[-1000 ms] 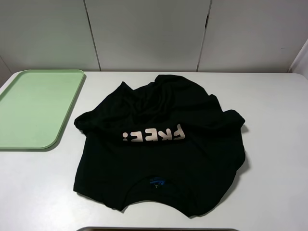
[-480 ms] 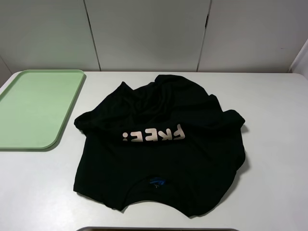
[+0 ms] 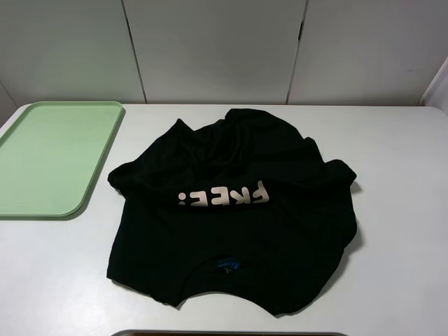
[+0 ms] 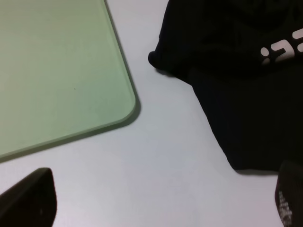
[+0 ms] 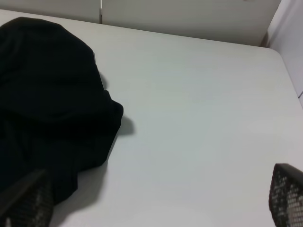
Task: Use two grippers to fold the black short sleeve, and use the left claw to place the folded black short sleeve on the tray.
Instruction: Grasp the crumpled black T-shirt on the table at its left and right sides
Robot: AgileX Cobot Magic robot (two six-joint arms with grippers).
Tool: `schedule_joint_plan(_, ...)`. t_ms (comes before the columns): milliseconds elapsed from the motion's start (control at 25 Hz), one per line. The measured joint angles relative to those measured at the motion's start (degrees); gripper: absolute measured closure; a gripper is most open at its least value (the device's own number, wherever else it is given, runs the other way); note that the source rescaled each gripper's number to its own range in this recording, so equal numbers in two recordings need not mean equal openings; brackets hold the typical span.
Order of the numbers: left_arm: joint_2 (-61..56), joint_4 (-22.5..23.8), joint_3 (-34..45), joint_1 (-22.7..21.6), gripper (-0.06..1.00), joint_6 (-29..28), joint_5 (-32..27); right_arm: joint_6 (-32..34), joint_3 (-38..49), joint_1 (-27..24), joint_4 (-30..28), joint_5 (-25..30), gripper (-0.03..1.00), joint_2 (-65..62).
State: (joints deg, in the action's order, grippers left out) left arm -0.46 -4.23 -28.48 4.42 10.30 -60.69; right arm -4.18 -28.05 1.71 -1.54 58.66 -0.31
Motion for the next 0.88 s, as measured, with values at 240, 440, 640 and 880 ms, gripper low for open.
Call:
schedule_joint_plan(240,0.0,0.0,0.0,0.0,0.03,0.0,0.0,0.0,0.0,0.0,0.0,0.0,-0.03,0.0)
schedule_joint_plan(440,0.0,0.0,0.0,0.0,0.03,0.0,0.0,0.0,0.0,0.0,0.0,0.0,-0.03,0.0)
schedule_joint_plan(640,0.0,0.0,0.0,0.0,0.03,0.0,0.0,0.0,0.0,0.0,0.0,0.0,-0.03,0.0)
schedule_joint_plan(880,0.0,0.0,0.0,0.0,0.03,0.0,0.0,0.0,0.0,0.0,0.0,0.0,-0.03,0.0)
